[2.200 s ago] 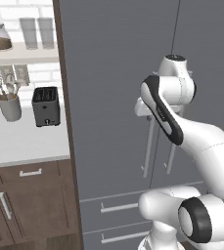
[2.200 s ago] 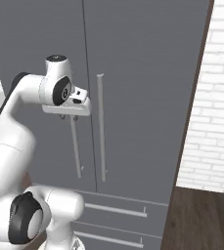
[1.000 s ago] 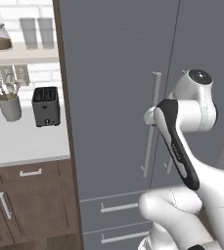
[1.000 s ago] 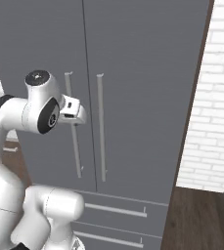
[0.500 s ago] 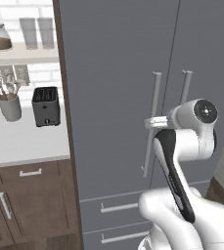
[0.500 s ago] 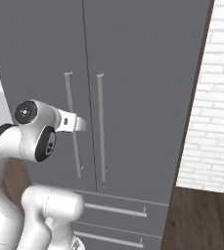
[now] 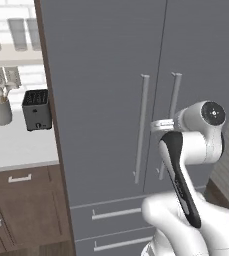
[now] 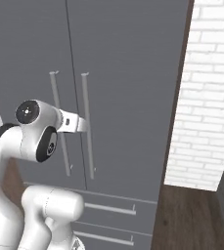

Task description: Take the strawberry from the fridge and place it on top of the pancake, located on the dining counter.

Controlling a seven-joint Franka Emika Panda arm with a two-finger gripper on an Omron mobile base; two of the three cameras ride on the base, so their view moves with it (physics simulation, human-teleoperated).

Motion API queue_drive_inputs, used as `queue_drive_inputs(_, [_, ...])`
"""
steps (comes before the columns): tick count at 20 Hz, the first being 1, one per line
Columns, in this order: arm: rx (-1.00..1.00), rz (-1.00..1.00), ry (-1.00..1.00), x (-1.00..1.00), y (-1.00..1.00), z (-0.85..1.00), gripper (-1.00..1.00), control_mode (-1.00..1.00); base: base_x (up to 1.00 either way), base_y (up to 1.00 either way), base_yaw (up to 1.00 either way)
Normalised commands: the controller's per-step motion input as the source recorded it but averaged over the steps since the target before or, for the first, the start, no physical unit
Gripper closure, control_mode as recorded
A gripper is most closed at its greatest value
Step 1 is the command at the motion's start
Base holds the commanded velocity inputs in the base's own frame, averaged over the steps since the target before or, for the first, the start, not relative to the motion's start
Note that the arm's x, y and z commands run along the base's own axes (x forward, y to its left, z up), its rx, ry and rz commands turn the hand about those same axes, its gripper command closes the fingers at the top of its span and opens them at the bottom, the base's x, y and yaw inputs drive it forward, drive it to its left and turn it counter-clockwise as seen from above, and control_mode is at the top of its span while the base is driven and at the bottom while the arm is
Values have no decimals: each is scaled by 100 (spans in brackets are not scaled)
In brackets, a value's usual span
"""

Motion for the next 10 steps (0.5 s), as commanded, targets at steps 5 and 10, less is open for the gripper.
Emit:
queue_drive_inputs(5, [0,0,0,0,0,0,-100,100,-59,10,0])
queue_drive_inputs(10, [0,0,0,0,0,0,-100,100,-75,0,0])
